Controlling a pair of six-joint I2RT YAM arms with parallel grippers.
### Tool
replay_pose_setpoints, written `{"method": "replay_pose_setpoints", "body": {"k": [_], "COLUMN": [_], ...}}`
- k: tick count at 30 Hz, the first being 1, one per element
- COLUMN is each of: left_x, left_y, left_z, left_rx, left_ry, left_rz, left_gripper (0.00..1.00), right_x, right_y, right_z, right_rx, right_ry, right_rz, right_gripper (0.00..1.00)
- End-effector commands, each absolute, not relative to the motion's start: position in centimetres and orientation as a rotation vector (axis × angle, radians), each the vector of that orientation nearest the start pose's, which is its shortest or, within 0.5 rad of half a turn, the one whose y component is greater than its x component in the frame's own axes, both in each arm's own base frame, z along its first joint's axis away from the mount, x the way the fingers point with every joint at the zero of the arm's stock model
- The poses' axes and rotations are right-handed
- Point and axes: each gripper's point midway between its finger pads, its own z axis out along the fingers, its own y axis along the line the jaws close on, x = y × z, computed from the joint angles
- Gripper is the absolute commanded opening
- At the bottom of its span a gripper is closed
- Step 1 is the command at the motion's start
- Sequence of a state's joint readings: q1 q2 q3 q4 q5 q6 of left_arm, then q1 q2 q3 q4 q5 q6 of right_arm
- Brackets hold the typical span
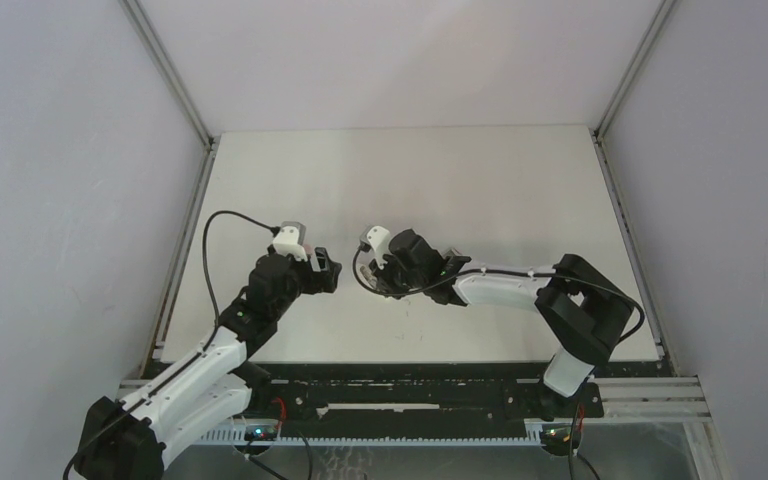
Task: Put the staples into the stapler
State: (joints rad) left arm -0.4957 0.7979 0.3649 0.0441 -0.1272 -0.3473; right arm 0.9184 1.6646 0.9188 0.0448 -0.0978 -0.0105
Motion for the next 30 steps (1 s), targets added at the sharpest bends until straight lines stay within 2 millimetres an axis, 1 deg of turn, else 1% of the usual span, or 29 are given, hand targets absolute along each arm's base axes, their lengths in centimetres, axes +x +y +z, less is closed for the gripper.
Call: {"method": "replay_pose_setpoints", "body": {"k": [1,13,30], "left_x": [27.3,27.2,27.1], "left_y": [-13.5,-13.7,-13.7], "left_z": [12.9,13.1,13.2], "left_rx": [0.08,0.092,0.096], "left_ry": [1.939,1.933,1.928], "left_rz": [-0.42,-0.431,-0.43], "left_gripper": [0.85,0.85,0.85], "right_x": [25.2,25.7,26.2], "right_y": [36.3,36.2,36.1], "right_z": [7.2,6.0,5.4], "right_rx": [-1.122,-1.129,-1.13], "right_ry": [2.019,2.048,2.058], "right_rz": [0.574,0.527,0.487], "right_gripper": [0.05,0.04,0.03]}}
